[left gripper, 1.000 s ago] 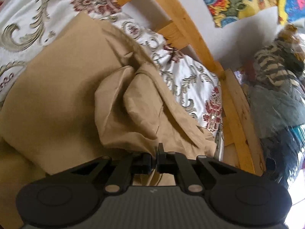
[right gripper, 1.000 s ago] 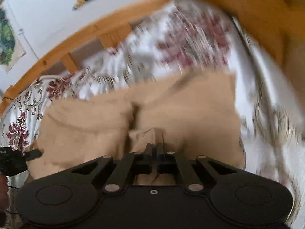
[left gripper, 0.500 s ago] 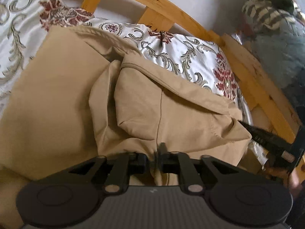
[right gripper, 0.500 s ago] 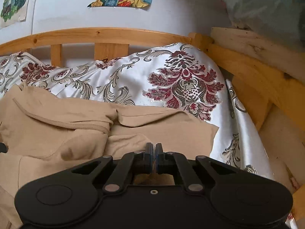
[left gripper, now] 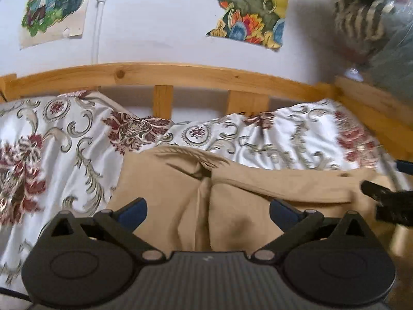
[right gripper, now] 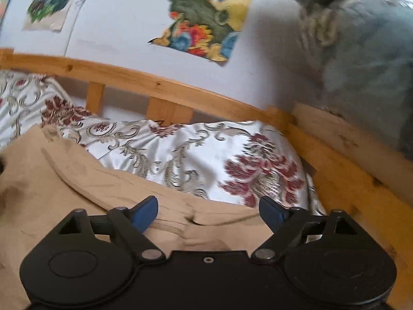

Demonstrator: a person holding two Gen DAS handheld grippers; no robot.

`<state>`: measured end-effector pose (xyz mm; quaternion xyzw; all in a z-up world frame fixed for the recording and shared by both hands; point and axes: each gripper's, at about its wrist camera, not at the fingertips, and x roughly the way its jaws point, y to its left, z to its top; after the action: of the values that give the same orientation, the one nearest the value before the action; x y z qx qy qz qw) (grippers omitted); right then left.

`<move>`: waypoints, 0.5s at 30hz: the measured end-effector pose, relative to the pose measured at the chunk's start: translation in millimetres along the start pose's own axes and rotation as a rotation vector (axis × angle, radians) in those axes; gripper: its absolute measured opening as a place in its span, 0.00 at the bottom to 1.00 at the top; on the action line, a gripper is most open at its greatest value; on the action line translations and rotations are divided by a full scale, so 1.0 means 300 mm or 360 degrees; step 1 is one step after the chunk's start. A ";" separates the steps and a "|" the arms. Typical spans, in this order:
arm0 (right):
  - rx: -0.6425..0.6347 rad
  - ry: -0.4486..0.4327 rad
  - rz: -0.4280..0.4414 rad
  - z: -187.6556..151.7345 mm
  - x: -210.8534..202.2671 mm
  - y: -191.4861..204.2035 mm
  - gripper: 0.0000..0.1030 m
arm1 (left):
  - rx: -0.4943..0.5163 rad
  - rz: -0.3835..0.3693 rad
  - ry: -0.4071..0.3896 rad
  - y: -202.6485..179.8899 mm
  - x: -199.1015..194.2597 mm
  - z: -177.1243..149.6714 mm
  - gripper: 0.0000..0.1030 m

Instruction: Fold large clothes

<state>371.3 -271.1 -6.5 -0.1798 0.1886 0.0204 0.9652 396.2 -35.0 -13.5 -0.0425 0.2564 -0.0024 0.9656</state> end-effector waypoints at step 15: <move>0.0058 -0.0006 -0.0174 -0.143 0.036 0.021 0.94 | -0.0006 0.0050 0.0044 -0.002 0.115 -0.082 0.99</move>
<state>365.3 -280.6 -49.8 -0.1721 0.1769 -0.0355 0.9684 413.9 -38.4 -51.9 -0.0402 0.2705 0.0125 0.9618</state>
